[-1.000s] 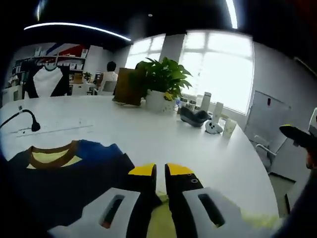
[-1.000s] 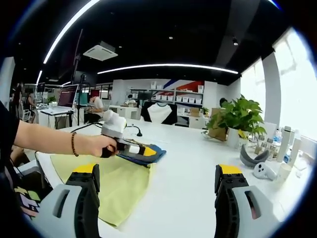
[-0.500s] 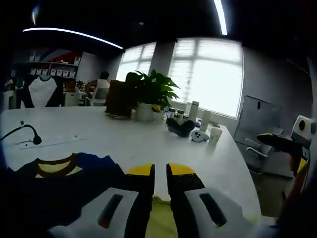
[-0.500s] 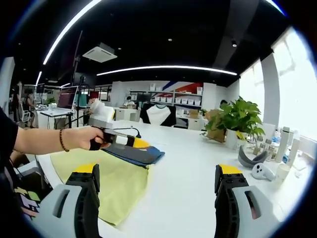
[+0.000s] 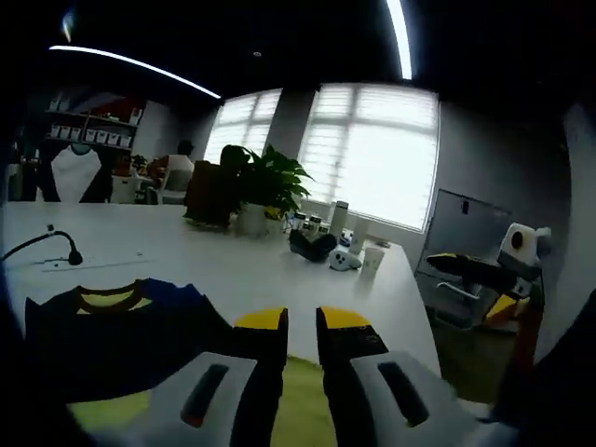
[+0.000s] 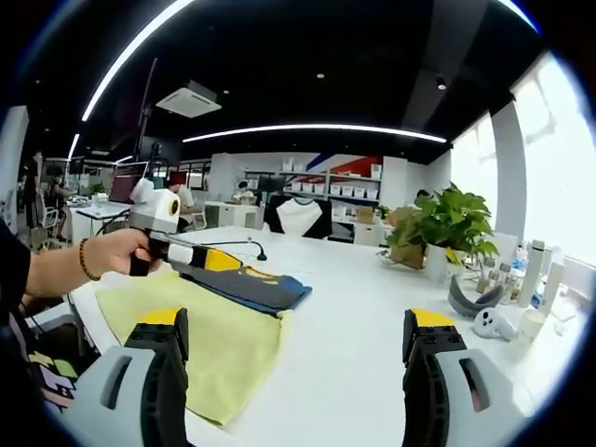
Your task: Fold the garment on the visible template until the final outline fits inside the template.
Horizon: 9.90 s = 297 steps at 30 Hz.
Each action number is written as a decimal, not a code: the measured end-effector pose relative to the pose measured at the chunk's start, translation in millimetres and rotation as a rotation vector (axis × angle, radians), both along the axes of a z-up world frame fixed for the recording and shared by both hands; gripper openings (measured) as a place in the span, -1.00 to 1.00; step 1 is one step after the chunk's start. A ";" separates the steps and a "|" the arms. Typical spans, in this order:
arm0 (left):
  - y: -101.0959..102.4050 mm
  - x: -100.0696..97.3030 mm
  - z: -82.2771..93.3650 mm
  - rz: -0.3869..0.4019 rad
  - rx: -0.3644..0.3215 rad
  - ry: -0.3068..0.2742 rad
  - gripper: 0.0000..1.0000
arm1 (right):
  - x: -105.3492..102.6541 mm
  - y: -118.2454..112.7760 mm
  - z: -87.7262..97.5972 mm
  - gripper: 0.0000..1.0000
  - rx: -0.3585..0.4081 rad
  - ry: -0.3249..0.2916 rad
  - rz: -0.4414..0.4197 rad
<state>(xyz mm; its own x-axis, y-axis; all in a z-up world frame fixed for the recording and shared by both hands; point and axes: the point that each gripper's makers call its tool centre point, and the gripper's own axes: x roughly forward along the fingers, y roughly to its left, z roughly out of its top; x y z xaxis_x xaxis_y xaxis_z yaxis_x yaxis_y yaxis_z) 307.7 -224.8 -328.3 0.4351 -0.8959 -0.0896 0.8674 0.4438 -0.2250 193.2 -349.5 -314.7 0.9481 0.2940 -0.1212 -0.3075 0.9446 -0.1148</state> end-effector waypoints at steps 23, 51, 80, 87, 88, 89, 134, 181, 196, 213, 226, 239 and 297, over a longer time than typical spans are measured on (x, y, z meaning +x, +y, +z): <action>90.1 -84.0 44.1 0.036 0.030 -0.199 -0.43 | -3.0 14.7 -5.2 0.98 -0.023 0.019 0.019; 234.3 -125.6 31.9 0.375 0.162 -0.307 0.99 | -11.4 12.6 4.1 0.97 -0.033 0.002 0.003; 263.4 -145.4 -1.8 0.363 0.307 -0.293 0.96 | -14.8 38.9 -27.5 0.96 -0.087 0.107 0.101; 256.1 -139.7 -28.7 0.318 0.329 -0.222 0.87 | -11.6 51.5 -49.6 0.91 -0.090 0.152 0.140; 254.3 -138.7 -34.9 0.308 0.325 -0.198 0.84 | -11.1 52.7 -52.6 0.90 -0.083 0.160 0.145; 253.1 -138.2 -38.9 0.304 0.318 -0.177 0.82 | -10.7 53.9 -56.4 0.88 -0.078 0.172 0.151; 239.1 -120.2 -127.5 0.251 0.377 0.012 0.04 | -15.7 77.2 -142.6 -0.17 -0.075 0.342 0.292; 236.0 -96.7 -125.0 0.364 0.326 -0.078 -0.91 | 4.6 82.9 -142.0 -0.98 -0.027 0.302 0.173; 236.0 -96.2 -101.9 0.370 0.257 -0.095 -0.91 | 0.2 76.6 -125.7 -0.98 0.035 0.315 0.157; 241.2 -90.8 -54.6 0.447 0.139 -0.156 -0.91 | 8.5 74.2 -80.6 -0.98 0.060 0.176 0.141; 246.2 -81.8 -36.7 0.468 0.103 -0.151 -0.91 | 17.5 78.7 -55.7 -0.98 0.043 0.099 0.159; 240.3 -58.2 12.1 0.491 0.196 -0.312 -0.91 | 43.1 78.2 -17.0 -0.97 0.020 -0.026 0.159; 237.1 128.3 50.1 0.480 0.428 -0.447 -0.92 | 235.2 71.2 14.9 -0.98 0.027 -0.018 0.143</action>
